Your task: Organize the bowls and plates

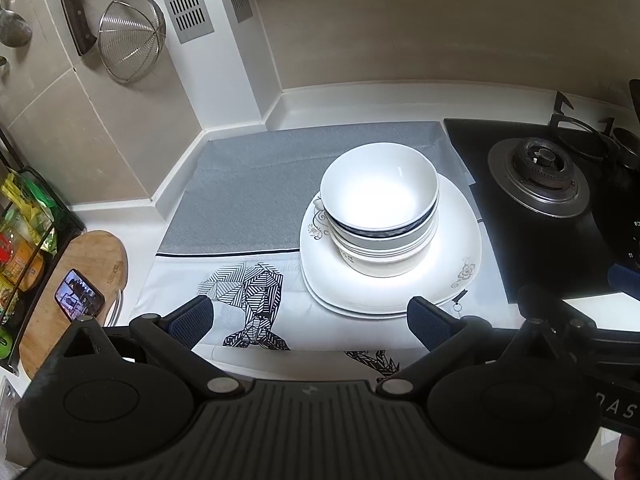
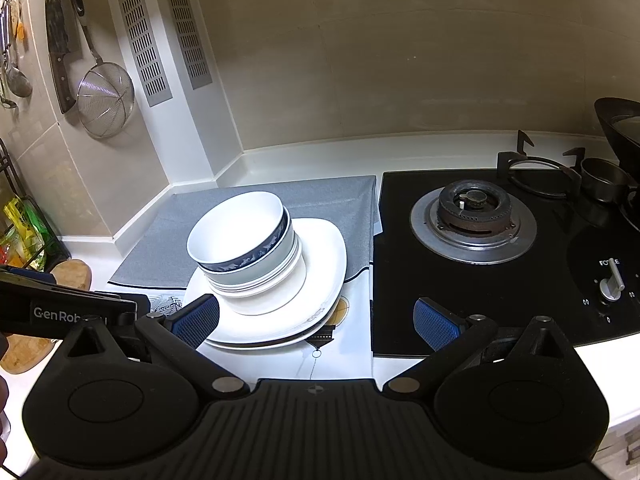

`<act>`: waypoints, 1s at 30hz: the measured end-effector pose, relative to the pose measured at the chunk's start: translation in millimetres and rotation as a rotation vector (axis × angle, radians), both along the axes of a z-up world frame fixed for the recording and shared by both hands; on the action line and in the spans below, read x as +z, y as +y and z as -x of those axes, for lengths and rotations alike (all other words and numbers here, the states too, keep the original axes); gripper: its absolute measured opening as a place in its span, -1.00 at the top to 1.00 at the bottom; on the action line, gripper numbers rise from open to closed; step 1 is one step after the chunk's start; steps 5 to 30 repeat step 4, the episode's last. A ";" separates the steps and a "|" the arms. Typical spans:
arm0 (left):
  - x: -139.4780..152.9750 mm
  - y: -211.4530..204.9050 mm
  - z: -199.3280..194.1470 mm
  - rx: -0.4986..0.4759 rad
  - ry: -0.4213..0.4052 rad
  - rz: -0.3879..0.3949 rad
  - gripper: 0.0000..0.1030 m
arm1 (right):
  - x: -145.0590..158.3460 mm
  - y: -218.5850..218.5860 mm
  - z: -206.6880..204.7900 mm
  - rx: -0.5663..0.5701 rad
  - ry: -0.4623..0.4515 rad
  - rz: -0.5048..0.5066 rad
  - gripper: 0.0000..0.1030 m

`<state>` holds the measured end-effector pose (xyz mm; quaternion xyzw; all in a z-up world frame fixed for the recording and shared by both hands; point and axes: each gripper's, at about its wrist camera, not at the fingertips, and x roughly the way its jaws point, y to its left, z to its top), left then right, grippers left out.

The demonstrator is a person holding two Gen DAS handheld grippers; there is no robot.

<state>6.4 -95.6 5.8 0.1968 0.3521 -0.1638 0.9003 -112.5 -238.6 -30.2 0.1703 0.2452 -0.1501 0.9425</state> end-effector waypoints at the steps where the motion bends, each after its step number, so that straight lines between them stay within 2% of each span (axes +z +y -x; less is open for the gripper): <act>1: -0.4 -0.1 -0.5 0.000 0.004 0.002 -1.00 | -0.2 -1.0 0.0 0.000 0.000 -0.002 -1.00; 30: -1.1 -1.5 -2.2 -0.002 0.010 0.004 -1.00 | -1.4 -3.3 -1.0 -0.002 0.005 -0.006 -1.00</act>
